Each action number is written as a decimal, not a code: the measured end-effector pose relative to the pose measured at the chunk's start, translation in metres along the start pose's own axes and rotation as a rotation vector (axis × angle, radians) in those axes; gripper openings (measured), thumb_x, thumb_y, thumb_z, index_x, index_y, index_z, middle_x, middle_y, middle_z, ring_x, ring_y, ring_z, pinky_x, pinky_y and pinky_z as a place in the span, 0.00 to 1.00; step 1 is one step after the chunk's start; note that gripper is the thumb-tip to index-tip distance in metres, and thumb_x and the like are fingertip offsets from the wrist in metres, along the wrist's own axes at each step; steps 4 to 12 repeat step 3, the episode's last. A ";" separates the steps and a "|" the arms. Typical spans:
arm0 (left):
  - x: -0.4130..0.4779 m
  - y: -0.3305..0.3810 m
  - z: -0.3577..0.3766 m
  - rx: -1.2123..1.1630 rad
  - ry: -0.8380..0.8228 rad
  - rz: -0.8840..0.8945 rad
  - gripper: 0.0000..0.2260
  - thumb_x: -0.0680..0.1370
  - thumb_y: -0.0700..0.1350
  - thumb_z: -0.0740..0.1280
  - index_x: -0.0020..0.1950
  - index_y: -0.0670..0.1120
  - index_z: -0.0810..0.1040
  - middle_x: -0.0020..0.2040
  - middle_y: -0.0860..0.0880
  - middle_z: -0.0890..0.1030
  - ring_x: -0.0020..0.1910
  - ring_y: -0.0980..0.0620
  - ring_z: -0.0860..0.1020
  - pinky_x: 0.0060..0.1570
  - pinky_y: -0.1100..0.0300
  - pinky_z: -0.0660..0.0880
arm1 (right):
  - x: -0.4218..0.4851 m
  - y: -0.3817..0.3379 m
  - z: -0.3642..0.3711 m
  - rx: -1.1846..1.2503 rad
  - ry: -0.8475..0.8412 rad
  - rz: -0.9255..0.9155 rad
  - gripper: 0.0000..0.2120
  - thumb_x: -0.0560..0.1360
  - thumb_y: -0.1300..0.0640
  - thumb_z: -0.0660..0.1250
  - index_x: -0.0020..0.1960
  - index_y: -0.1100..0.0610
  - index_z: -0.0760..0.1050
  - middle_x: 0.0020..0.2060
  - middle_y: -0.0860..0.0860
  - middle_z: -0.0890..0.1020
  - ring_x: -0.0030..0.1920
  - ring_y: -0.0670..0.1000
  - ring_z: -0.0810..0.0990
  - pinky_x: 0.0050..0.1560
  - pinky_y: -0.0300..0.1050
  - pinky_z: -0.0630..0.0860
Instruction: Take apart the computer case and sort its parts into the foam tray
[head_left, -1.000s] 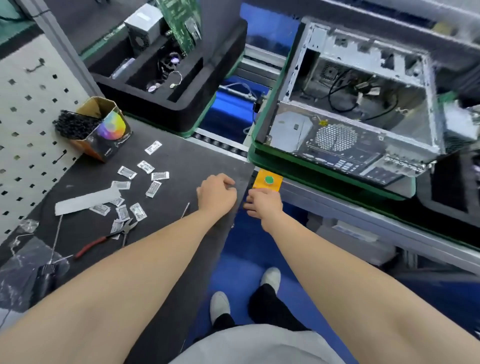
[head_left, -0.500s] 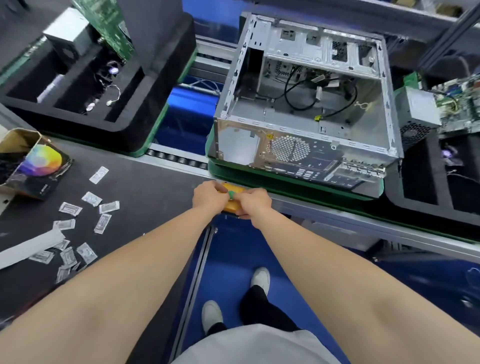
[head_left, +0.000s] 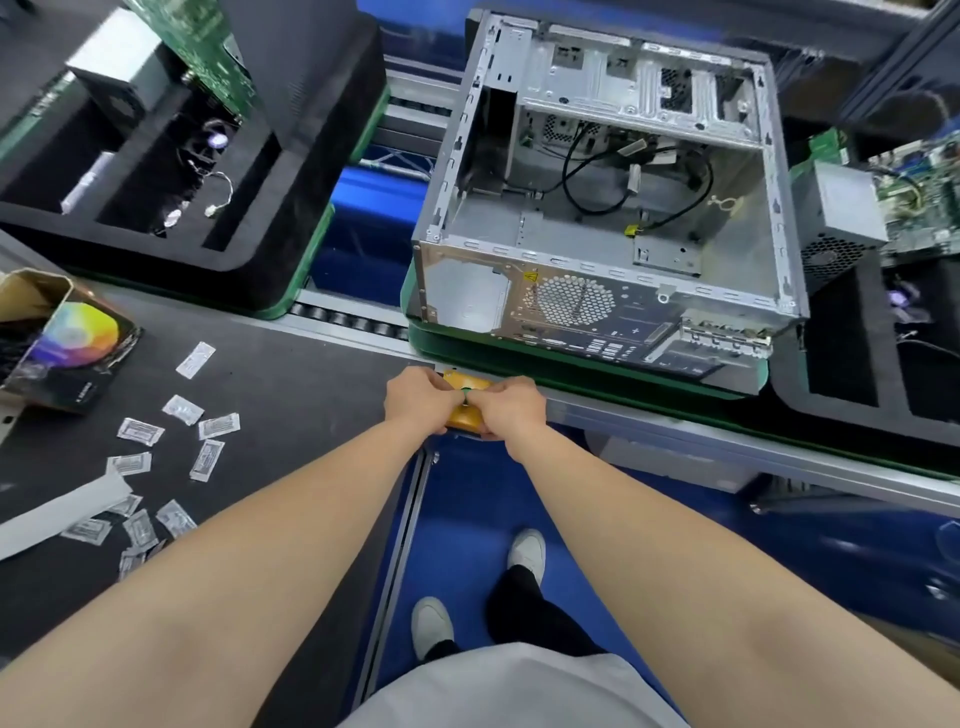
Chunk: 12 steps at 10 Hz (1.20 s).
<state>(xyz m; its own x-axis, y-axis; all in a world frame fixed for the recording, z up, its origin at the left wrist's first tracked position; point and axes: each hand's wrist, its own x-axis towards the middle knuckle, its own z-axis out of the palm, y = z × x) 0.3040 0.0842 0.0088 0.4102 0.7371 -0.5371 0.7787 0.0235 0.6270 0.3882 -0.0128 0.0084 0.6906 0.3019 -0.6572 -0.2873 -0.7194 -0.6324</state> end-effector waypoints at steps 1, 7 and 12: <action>-0.006 -0.002 0.002 0.034 0.008 0.069 0.03 0.74 0.45 0.72 0.46 0.48 0.81 0.46 0.49 0.82 0.41 0.47 0.84 0.42 0.52 0.84 | -0.010 0.007 -0.004 -0.040 -0.001 -0.095 0.09 0.78 0.52 0.75 0.53 0.57 0.81 0.54 0.57 0.84 0.54 0.59 0.84 0.53 0.56 0.85; -0.045 -0.011 0.024 -0.089 0.037 0.225 0.07 0.77 0.38 0.64 0.51 0.48 0.78 0.47 0.50 0.81 0.47 0.52 0.79 0.40 0.61 0.73 | -0.052 0.031 -0.006 -0.431 -0.030 -0.467 0.15 0.81 0.63 0.64 0.66 0.56 0.77 0.55 0.54 0.81 0.52 0.56 0.81 0.50 0.52 0.81; -0.045 -0.011 0.024 -0.089 0.037 0.225 0.07 0.77 0.38 0.64 0.51 0.48 0.78 0.47 0.50 0.81 0.47 0.52 0.79 0.40 0.61 0.73 | -0.052 0.031 -0.006 -0.431 -0.030 -0.467 0.15 0.81 0.63 0.64 0.66 0.56 0.77 0.55 0.54 0.81 0.52 0.56 0.81 0.50 0.52 0.81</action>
